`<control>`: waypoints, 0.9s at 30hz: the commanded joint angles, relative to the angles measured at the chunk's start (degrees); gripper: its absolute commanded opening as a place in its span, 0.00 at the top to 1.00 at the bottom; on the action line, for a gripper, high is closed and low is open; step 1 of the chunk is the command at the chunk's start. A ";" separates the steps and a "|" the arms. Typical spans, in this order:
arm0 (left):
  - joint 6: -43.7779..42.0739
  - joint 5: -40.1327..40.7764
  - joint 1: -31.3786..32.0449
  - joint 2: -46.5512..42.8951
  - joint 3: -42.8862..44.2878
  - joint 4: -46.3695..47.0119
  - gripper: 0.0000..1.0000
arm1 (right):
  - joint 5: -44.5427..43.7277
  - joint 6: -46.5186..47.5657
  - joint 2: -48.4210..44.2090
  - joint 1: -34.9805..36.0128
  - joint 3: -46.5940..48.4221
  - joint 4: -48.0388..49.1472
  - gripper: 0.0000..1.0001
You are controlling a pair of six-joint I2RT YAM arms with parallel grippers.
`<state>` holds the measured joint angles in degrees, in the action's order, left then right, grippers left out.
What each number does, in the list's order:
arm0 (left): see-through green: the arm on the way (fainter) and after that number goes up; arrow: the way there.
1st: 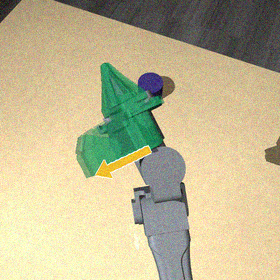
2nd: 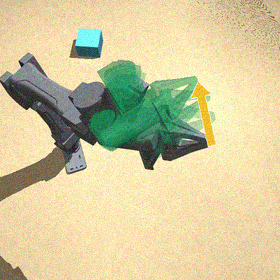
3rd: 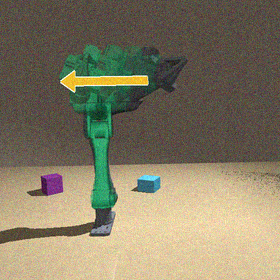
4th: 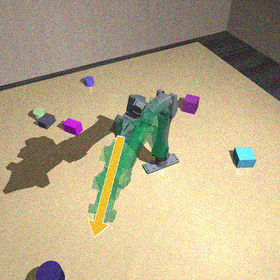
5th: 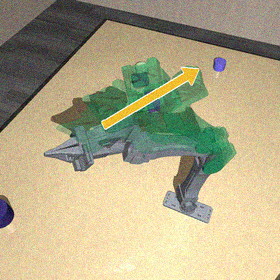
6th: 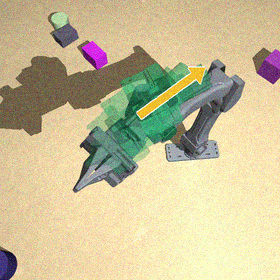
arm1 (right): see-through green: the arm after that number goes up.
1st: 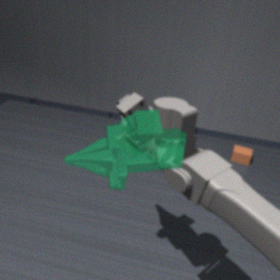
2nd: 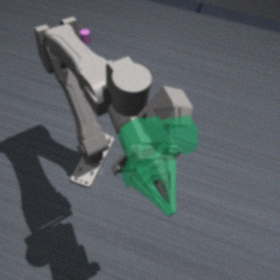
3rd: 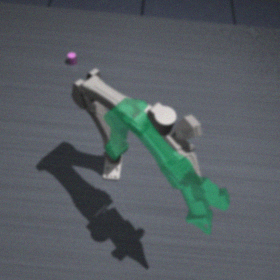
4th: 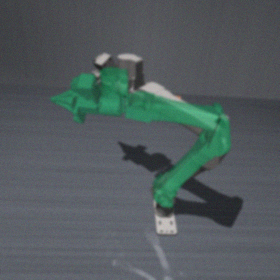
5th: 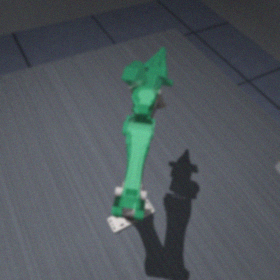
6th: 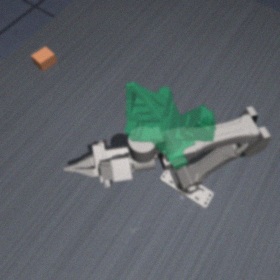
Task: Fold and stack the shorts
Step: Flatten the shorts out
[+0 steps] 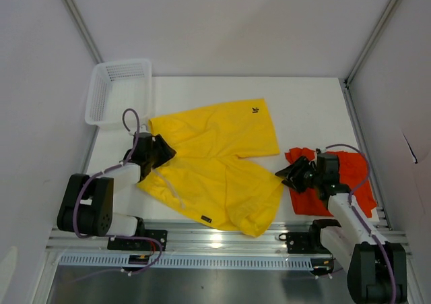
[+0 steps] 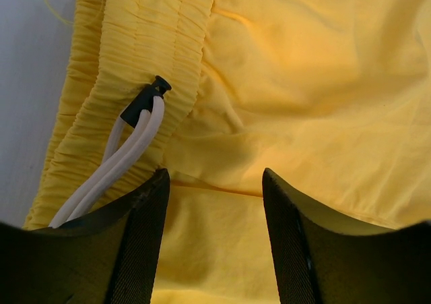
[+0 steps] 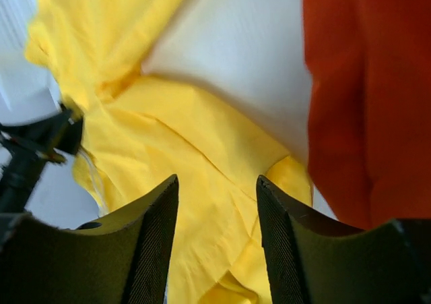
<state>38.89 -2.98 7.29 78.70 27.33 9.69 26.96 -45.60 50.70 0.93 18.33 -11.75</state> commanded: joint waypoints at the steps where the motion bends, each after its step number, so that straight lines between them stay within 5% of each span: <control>1: -2.59 -1.57 -2.18 2.16 2.98 -0.47 0.40 | -0.95 2.28 3.79 4.25 -0.39 0.67 0.47; 10: -2.59 -8.00 -6.32 3.48 1.41 2.52 0.40 | -10.96 -0.09 3.62 13.75 -2.33 2.25 0.47; 27: -3.04 -8.53 -6.32 3.92 1.32 2.61 0.41 | -9.91 -5.46 8.11 20.42 -3.13 10.97 0.54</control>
<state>37.39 -11.00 1.41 82.02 28.73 11.75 19.42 -50.59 59.22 20.08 14.24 -0.71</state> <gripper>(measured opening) 0.594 0.463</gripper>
